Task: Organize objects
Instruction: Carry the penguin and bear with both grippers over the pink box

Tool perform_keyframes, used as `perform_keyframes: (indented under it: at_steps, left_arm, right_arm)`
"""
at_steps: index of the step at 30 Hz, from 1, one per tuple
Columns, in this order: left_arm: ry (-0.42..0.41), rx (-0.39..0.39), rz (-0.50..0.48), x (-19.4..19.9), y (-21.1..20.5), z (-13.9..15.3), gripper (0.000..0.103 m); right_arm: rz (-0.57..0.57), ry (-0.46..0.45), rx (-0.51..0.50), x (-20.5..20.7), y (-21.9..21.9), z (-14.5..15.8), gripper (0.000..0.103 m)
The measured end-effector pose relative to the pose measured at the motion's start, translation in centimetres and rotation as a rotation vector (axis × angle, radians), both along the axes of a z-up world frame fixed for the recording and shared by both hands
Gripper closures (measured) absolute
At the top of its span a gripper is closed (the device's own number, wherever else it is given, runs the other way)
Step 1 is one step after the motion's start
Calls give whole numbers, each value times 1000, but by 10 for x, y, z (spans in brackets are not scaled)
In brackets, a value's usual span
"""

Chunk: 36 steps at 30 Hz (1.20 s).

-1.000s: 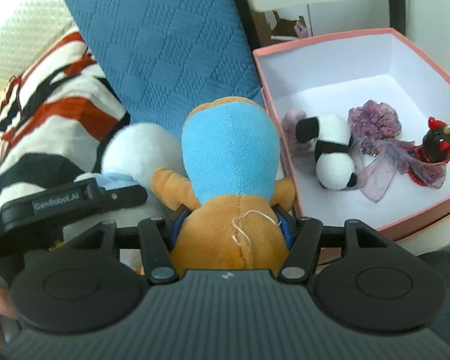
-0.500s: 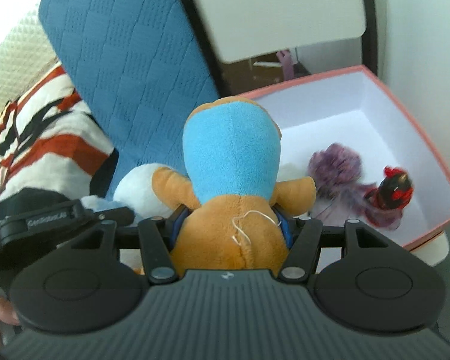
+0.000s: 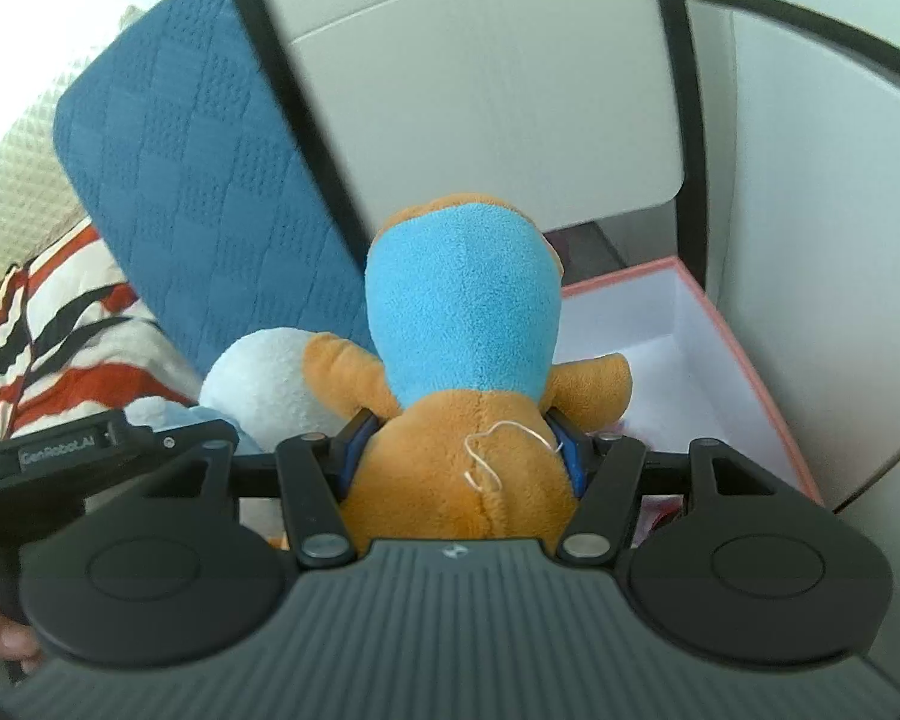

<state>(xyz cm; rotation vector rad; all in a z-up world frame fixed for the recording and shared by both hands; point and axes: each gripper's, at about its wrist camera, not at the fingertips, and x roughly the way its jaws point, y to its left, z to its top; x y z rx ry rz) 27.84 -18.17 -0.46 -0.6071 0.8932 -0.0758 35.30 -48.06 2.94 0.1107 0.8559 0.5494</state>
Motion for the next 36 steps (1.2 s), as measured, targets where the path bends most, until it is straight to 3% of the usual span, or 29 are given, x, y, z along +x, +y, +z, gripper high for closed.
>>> perform_keyframes:
  at_steps: [3, 9, 20, 28, 36]
  left_arm:
    - [-16, 33, -4, 12, -16, 4, 29]
    - [-28, 6, -30, 35, -44, 0, 29]
    - [17, 52, -72, 78, -102, -42, 29]
    - [92, 83, -100, 83, -124, -73, 29]
    - [121, 105, -127, 92, -125, -79, 24]
  right_arm:
    - [-17, -1, 2, 15, -10, -1, 41]
    - [-33, 16, 4, 46, -28, -12, 41]
    - [-46, 81, -52, 99, -47, -64, 41]
    - [-43, 139, -80, 116, -45, -104, 40]
    - [-34, 174, -74, 117, -43, -106, 32]
